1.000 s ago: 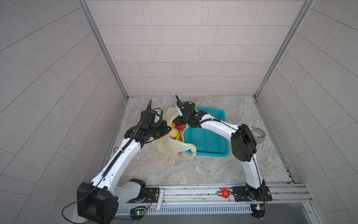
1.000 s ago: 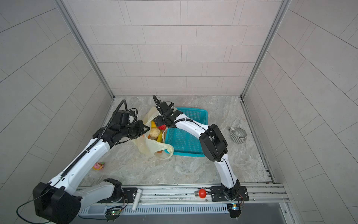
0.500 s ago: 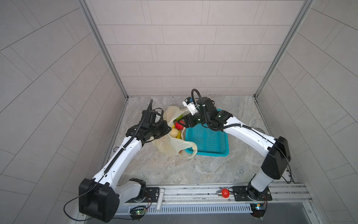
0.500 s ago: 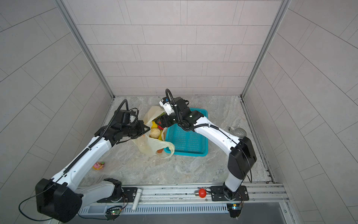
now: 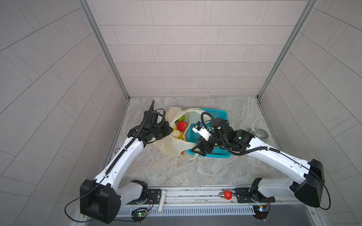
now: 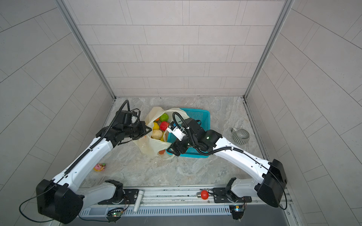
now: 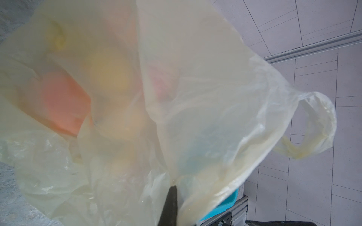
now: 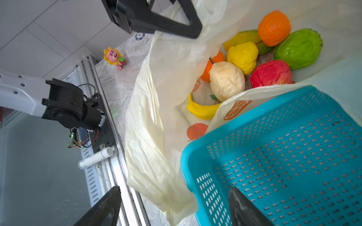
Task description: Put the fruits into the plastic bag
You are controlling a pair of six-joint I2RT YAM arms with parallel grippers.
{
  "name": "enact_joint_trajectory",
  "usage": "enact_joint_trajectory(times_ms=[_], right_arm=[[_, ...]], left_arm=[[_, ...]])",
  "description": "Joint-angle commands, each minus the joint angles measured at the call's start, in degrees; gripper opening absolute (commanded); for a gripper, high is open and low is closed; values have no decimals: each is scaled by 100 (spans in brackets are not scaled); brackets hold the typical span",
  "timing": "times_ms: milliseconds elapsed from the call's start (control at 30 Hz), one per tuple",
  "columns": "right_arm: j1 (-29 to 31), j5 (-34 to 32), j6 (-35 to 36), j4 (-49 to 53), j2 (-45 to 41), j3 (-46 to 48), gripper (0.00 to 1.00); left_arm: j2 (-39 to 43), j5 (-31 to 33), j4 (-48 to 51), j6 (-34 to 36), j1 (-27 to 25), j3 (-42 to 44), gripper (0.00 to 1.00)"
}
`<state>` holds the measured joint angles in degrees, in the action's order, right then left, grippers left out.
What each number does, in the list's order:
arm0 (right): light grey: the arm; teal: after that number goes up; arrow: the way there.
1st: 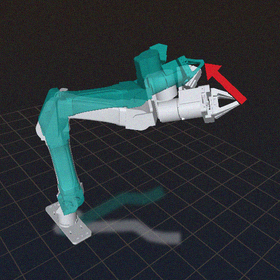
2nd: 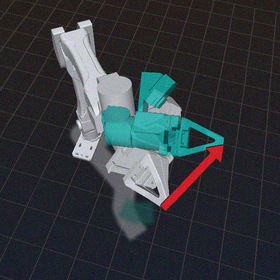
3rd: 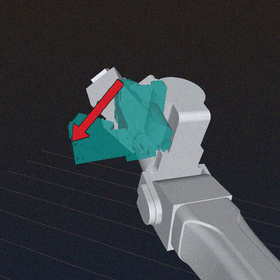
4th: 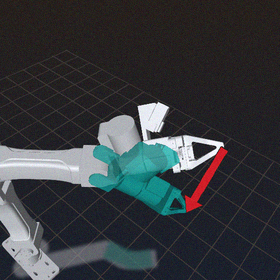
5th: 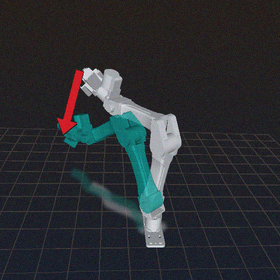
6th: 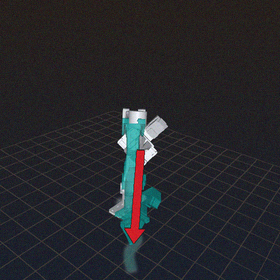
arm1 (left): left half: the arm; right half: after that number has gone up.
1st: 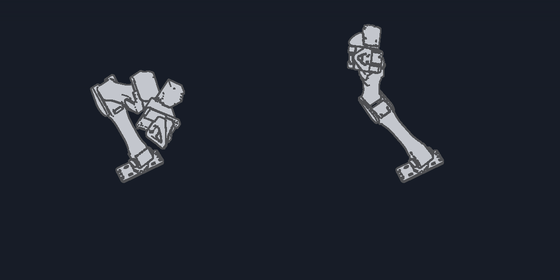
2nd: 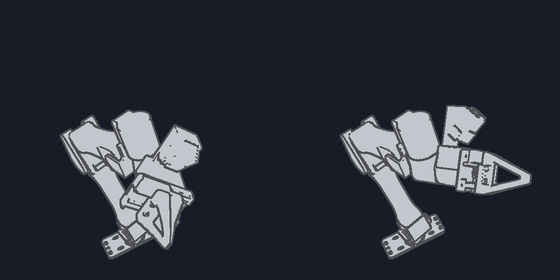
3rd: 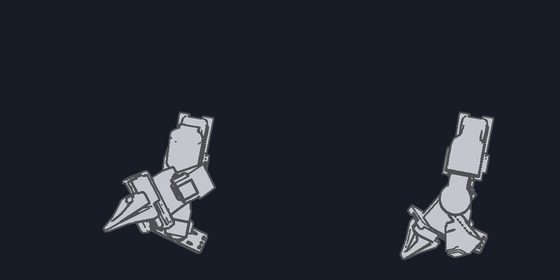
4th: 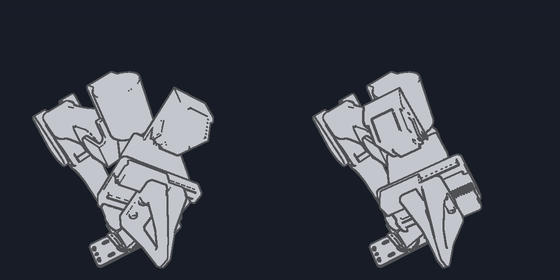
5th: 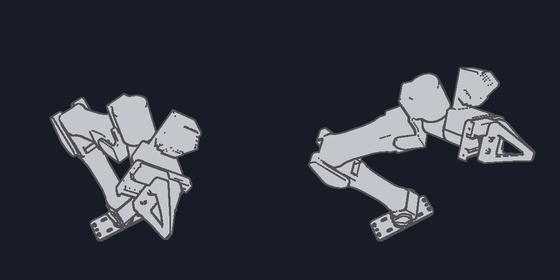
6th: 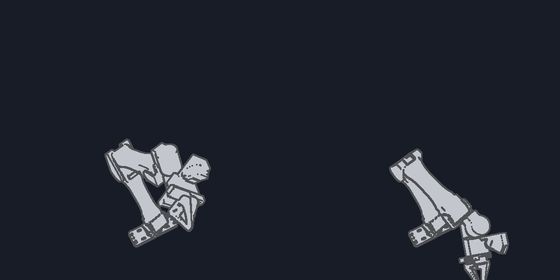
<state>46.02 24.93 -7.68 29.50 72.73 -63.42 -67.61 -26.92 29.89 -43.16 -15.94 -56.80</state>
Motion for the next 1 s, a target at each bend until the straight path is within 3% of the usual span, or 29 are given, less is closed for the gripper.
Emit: enact_joint_trajectory(times_ms=[0,267,300,467,567,800,967], right_arm=[[55,-253,261,62,-36,141,83],[250,-348,-241,-1339,688,442,74],[258,-370,-388,-1587,777,478,66],[258,-688,-723,-2180,759,523,2],[259,-1165,-587,-2130,494,430,0],[259,-1573,-291,-1844,427,-470,0],[228,-2633,200,-1734,855,-1313,0]], left_arm=[[-52,64,32,72,-33,-175,0],[-5,90,70,63,-40,-163,0],[3,98,70,59,-39,-166,0],[47,172,134,65,-26,-202,0],[38,314,246,75,-23,-219,0],[72,1066,428,43,5,-204,0],[98,1220,438,45,146,-286,0]])
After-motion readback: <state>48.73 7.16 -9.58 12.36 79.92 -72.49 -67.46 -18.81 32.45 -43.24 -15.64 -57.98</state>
